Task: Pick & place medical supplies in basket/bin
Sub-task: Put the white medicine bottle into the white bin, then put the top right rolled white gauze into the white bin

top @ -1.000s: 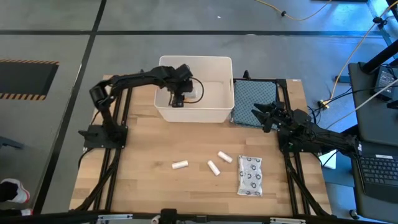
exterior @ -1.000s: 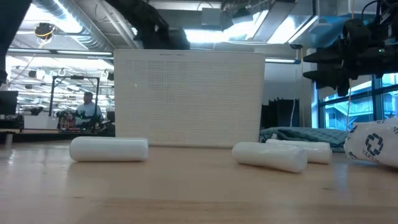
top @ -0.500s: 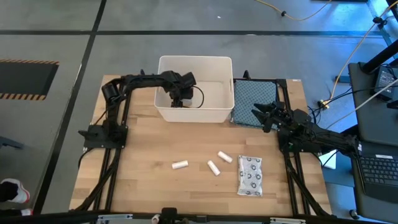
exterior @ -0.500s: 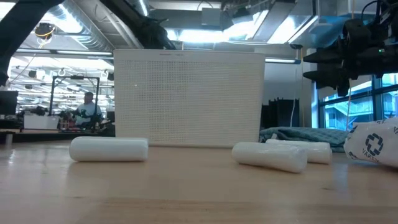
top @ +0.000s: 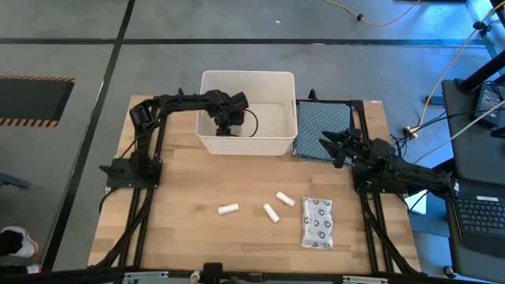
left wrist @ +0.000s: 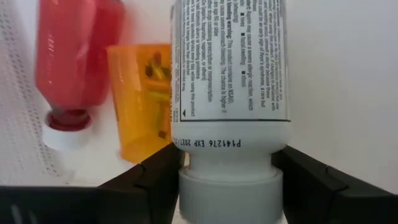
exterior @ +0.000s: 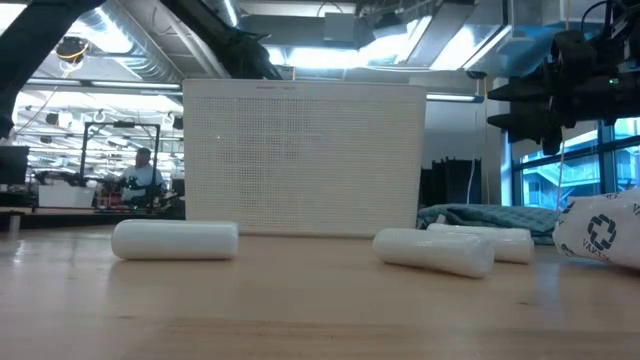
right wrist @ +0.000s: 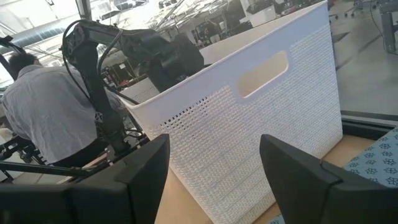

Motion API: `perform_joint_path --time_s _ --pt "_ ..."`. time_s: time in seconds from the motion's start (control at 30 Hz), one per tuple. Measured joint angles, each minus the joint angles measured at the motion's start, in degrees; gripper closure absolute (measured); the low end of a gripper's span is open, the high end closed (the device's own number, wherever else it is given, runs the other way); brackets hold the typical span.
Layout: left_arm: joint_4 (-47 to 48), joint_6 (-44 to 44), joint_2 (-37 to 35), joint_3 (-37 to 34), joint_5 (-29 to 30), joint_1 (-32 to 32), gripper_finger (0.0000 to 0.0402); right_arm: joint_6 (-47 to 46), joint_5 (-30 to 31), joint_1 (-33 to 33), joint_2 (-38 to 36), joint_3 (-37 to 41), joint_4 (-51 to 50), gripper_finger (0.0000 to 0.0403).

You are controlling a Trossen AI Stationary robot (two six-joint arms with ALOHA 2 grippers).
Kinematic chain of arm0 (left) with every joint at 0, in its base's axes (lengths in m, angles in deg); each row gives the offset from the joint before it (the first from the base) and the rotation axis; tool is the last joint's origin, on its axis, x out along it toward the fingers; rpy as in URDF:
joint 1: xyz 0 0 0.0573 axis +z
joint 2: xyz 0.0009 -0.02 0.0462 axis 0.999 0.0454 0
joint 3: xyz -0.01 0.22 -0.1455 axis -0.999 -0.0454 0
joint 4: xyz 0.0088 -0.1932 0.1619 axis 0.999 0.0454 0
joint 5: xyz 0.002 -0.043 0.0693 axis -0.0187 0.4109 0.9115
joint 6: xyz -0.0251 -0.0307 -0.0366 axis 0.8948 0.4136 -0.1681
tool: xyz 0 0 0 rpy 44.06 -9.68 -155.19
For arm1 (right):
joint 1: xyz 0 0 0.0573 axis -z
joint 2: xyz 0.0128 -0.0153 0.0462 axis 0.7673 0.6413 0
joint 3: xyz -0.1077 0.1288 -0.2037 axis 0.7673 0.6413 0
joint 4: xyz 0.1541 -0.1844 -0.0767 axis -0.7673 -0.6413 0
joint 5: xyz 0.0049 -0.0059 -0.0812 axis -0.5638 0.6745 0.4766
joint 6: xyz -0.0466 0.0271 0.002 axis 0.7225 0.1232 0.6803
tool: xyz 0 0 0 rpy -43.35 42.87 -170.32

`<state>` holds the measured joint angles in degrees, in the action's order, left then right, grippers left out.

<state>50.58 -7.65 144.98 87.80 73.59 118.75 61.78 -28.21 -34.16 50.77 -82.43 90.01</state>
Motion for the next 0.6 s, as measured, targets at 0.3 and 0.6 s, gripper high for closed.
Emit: perform_joint_path --time_s 0.3,0.6 --pt "2.30 -0.55 0.00 0.00 0.52 -0.02 0.0152 0.00 0.00 0.00 -0.02 0.00 0.00 0.0152" --pt "2.05 -4.67 -3.95 0.02 11.58 -0.22 0.0149 0.00 -0.02 0.00 0.00 -0.01 0.00 0.0152"
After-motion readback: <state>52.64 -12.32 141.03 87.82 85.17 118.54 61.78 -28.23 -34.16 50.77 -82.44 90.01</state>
